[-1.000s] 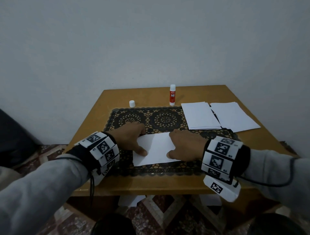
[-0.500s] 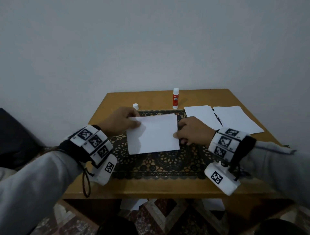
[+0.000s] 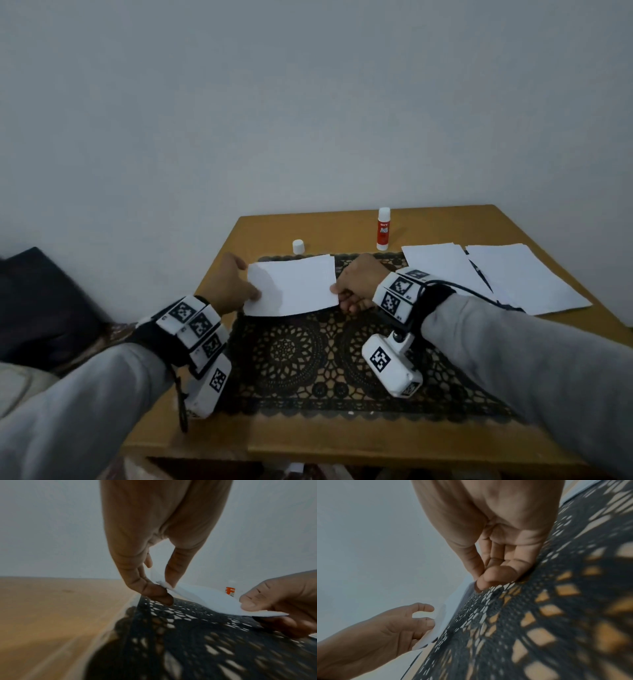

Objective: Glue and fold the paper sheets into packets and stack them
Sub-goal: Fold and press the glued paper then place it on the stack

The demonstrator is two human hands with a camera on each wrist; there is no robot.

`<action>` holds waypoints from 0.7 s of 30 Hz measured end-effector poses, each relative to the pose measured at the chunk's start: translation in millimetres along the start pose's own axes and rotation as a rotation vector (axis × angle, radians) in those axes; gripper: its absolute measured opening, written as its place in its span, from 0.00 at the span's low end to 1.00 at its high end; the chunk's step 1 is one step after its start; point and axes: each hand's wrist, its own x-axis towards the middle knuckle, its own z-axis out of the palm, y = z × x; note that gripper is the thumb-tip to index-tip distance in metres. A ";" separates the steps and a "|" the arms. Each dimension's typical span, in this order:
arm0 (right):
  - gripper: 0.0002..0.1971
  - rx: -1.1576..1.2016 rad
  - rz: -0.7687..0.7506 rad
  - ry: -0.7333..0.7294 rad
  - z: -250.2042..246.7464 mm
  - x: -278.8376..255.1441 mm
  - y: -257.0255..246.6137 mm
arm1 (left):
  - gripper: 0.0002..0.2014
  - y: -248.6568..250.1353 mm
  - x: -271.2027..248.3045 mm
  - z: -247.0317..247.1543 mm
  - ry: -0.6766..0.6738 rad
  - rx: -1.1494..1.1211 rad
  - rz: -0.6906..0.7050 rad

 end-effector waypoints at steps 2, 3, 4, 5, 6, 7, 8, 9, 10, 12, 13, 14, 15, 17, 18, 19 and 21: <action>0.07 -0.024 0.000 0.017 1.7 6.3 -4.5 | 0.26 2.2 4.2 -1.8 0.016 -0.018 0.017; 0.06 -0.026 0.000 0.021 2.0 8.8 -6.1 | 0.25 3.4 6.0 -2.6 0.018 -0.017 0.038; 0.06 -0.027 -0.003 0.028 2.3 11.3 -7.9 | 0.23 5.0 7.2 -3.7 0.018 0.000 0.065; 0.06 -0.026 -0.012 0.039 2.8 13.0 -9.0 | 0.19 6.3 8.1 -4.5 0.018 0.037 0.097; 0.06 -0.026 -0.023 0.054 2.9 14.5 -9.8 | 0.14 7.2 9.0 -4.7 0.019 0.087 0.133; 0.07 -0.028 -0.036 0.070 3.3 15.7 -10.5 | 0.11 7.6 10.1 -4.7 0.016 0.138 0.164; 0.09 -0.039 -0.047 0.084 3.4 16.2 -10.4 | 0.09 7.8 10.5 -4.3 0.003 0.188 0.187; 0.10 -0.053 -0.062 0.090 3.4 15.8 -10.2 | 0.09 8.1 10.0 -3.7 -0.023 0.241 0.203; 0.10 -0.070 -0.081 0.084 2.7 15.0 -9.7 | 0.12 8.4 8.6 -3.3 -0.058 0.299 0.210; 0.11 -0.101 -0.139 0.059 0.0 11.8 -6.0 | 0.19 7.5 5.1 -2.2 -0.131 0.423 0.221; 0.10 -0.120 -0.181 0.050 -2.2 9.8 -2.8 | 0.23 6.2 3.6 -1.7 -0.164 0.489 0.230; 0.09 -0.142 -0.228 0.050 -4.5 7.5 0.6 | 0.26 4.8 2.2 -0.8 -0.189 0.557 0.244; 0.08 -0.170 -0.272 0.059 -7.4 4.0 4.2 | 0.29 3.8 1.2 0.7 -0.209 0.623 0.259; 0.12 -0.228 -0.329 0.070 -13.7 -4.4 11.4 | 0.31 5.3 -1.8 4.6 -0.220 0.715 0.266; 0.14 -0.262 -0.353 0.068 -17.3 -9.7 15.2 | 0.31 6.7 -2.8 6.6 -0.213 0.736 0.270; 0.15 -0.314 -0.387 0.066 -21.3 -16.2 18.7 | 0.31 9.2 -4.1 8.6 -0.198 0.751 0.278; 0.14 -0.488 -0.487 0.068 -30.4 -32.7 27.5 | 0.29 12.9 -6.4 11.8 -0.174 0.761 0.281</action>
